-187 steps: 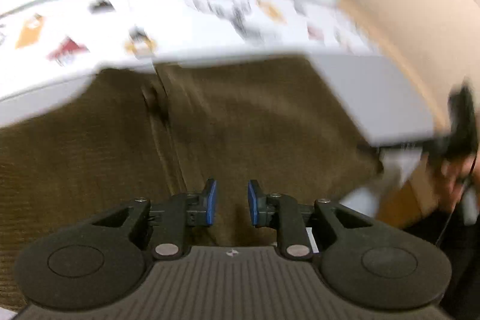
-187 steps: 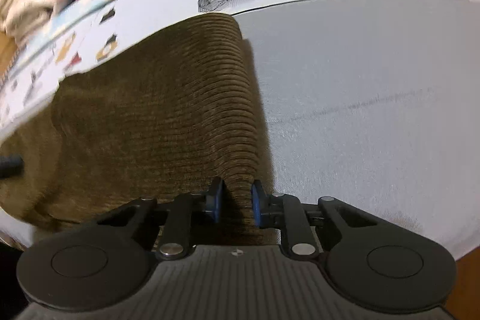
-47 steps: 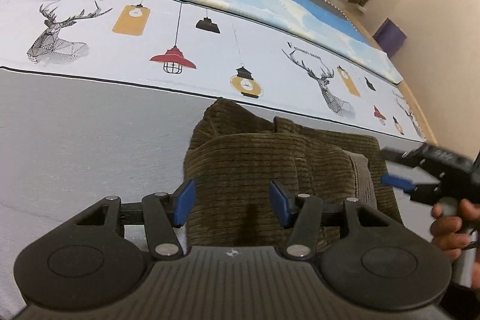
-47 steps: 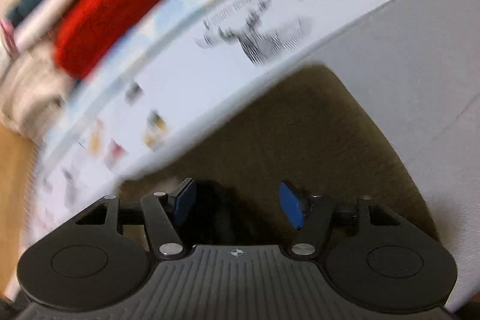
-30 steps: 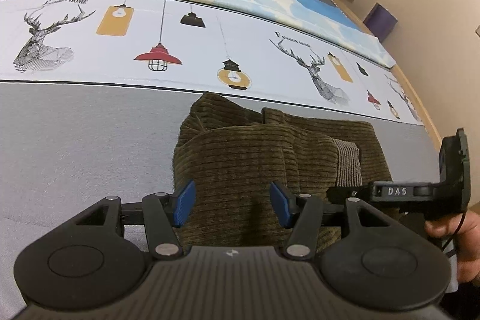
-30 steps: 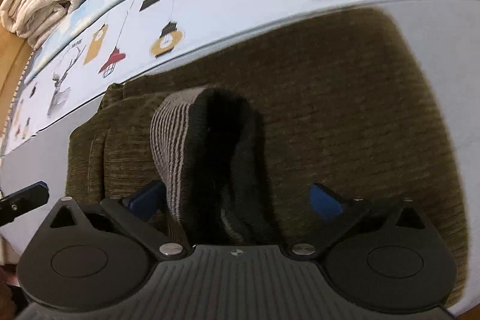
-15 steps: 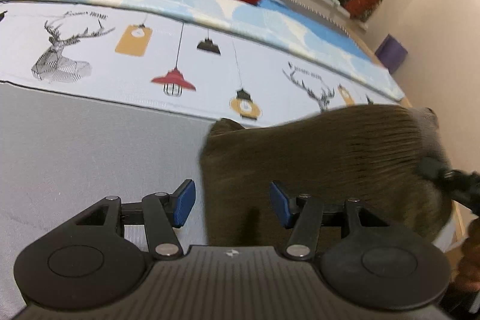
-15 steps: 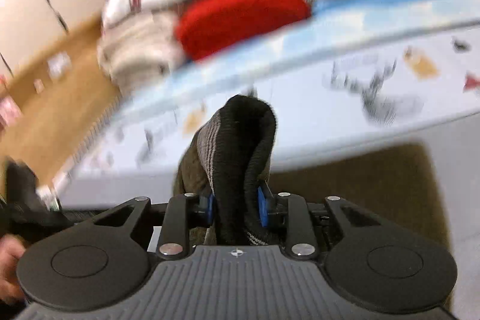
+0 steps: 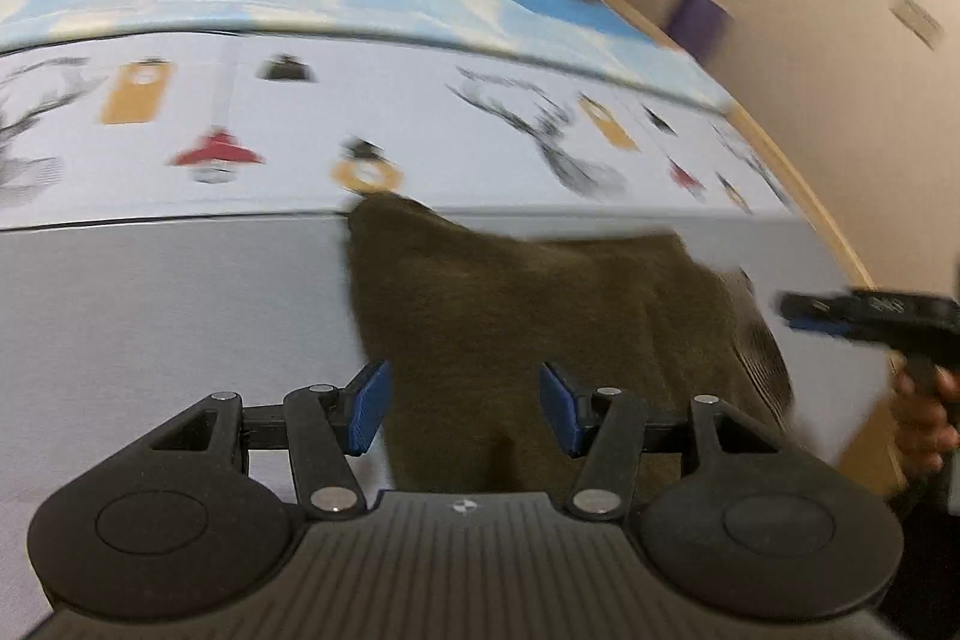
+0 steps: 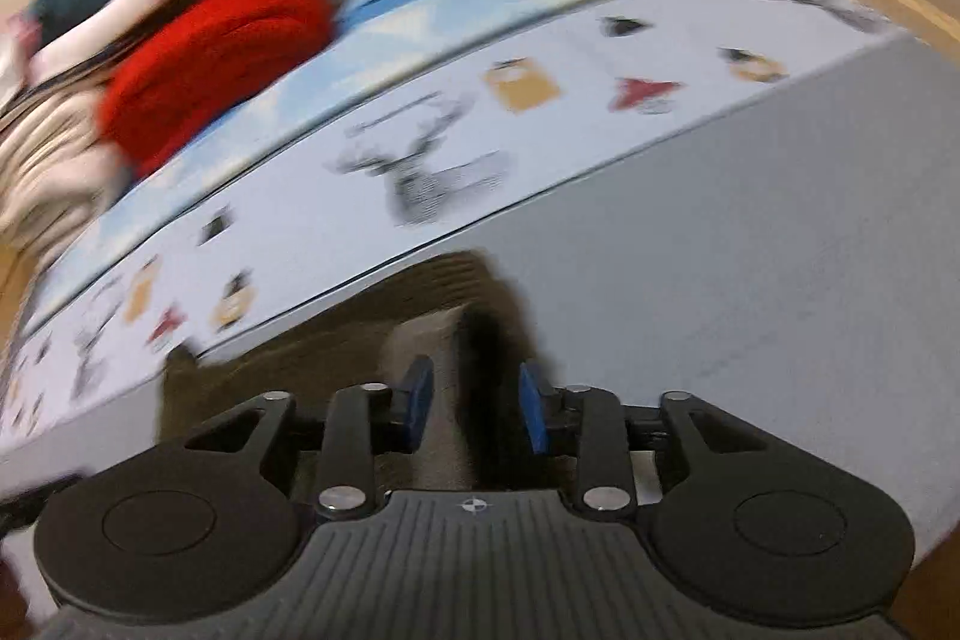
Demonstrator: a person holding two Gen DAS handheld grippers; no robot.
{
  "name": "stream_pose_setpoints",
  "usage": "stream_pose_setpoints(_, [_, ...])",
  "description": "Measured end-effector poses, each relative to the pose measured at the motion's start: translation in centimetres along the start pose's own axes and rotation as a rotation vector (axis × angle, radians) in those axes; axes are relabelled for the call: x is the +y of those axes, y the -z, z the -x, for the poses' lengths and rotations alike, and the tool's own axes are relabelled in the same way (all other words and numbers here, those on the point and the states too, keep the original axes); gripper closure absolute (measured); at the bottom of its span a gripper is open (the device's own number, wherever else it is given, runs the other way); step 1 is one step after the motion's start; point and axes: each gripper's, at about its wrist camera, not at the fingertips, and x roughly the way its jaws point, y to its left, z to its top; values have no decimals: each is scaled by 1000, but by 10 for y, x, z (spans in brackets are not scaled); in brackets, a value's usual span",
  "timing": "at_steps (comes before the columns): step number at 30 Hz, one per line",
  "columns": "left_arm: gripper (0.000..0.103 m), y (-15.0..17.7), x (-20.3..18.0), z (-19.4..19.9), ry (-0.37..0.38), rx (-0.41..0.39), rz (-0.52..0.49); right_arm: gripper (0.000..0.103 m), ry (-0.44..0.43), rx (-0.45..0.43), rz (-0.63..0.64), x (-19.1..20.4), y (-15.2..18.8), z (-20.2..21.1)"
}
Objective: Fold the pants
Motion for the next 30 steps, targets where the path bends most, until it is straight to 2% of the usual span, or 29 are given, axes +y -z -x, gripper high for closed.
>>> stream_pose_setpoints(2, [44,7,-13,-13,63,89,-78,56,27,101,109,9,11,-17])
stream_pose_setpoints(3, [46,16,-22,-26,65,184,-147,56,87,164,165,11,19,-28])
stream_pose_setpoints(5, [45,37,-35,-49,-20,323,-280,48,133,204,174,9,20,-38])
stream_pose_setpoints(6, [46,40,-38,-51,-37,322,-303,41,128,207,152,6,16,-37])
stream_pose_setpoints(9, [46,30,-34,-48,-23,296,-252,40,125,191,106,3,6,-26])
stream_pose_setpoints(12, [45,17,-24,-43,-52,247,-162,39,99,155,94,3,-6,-25])
stream_pose_setpoints(15, [36,0,-13,-33,5,223,-58,34,85,159,114,6,-23,-37])
stream_pose_setpoints(19, [34,-22,-16,-32,-89,195,-121,31,73,223,163,2,-32,-64])
stream_pose_setpoints(22, [34,-31,-9,-37,-133,164,-113,30,17,277,159,-4,-28,-78])
stream_pose_setpoints(26, [34,-33,8,-60,-135,188,-35,22,-14,283,195,-7,-28,-83])
stream_pose_setpoints(30, [33,-36,18,-79,-133,238,5,11,-63,329,104,-26,-27,-97])
